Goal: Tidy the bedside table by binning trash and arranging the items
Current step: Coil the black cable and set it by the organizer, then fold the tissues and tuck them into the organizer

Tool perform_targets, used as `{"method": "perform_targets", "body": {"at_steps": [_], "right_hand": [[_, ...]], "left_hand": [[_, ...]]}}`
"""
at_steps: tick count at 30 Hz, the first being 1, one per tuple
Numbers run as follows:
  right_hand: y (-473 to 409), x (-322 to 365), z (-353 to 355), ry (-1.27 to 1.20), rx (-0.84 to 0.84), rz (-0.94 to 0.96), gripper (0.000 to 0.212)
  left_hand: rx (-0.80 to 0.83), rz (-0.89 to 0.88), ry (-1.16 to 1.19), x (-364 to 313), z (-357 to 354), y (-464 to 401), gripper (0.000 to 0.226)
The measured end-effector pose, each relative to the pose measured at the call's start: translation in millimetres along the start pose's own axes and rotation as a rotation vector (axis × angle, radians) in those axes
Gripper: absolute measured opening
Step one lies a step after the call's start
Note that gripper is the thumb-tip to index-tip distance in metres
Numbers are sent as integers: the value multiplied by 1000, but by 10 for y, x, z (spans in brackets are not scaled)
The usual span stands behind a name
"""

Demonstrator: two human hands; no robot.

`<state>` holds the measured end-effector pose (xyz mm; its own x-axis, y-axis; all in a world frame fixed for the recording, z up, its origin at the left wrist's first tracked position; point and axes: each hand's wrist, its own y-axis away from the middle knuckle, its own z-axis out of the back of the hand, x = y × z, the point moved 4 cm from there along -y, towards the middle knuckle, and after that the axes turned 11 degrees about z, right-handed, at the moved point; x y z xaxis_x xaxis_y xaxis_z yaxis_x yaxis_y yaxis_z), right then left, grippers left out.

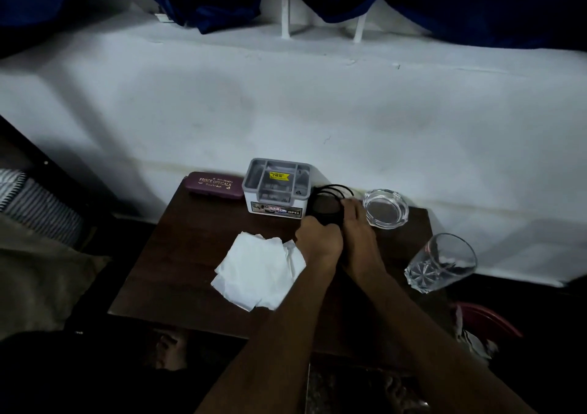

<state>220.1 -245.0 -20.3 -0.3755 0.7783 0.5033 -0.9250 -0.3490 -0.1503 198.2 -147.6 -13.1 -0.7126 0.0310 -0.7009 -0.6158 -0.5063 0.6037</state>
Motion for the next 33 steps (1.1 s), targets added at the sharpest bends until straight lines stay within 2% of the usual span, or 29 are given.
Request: {"method": "perform_targets", "body": {"at_steps": [3,10,15,18,21,24,27,29,33], "right_hand": [[-45,-39,-99,6,19,-56,58],[60,-100,-169,-181,-67,-39,67],[130,-54,-144,11,-118,15,77],[162,7,-123,37,-132,16,78],[204,24,-129,65,-52,26,74],[271,63,-69,13,-72,3,68],[411,193,-44,-22,-157,5,57],[516,316,-110,-28,-161,25,46],[695,559,-292,-113,-140,-15,30]], "left_hand": [[9,-6,5,59,51,14,30],[60,-74,9,105,224,36,23],[54,-163,69,39,464,20,22],[46,-217,72,-16,677,45,30],[40,-267,59,-62,945,19,32],[-15,-309,10,-94,1324,-108,23],[-198,-306,-154,-15,1775,-323,16],[-266,-264,-275,111,1984,-450,22],[-116,-187,-468,494,2053,-560,56]]}}
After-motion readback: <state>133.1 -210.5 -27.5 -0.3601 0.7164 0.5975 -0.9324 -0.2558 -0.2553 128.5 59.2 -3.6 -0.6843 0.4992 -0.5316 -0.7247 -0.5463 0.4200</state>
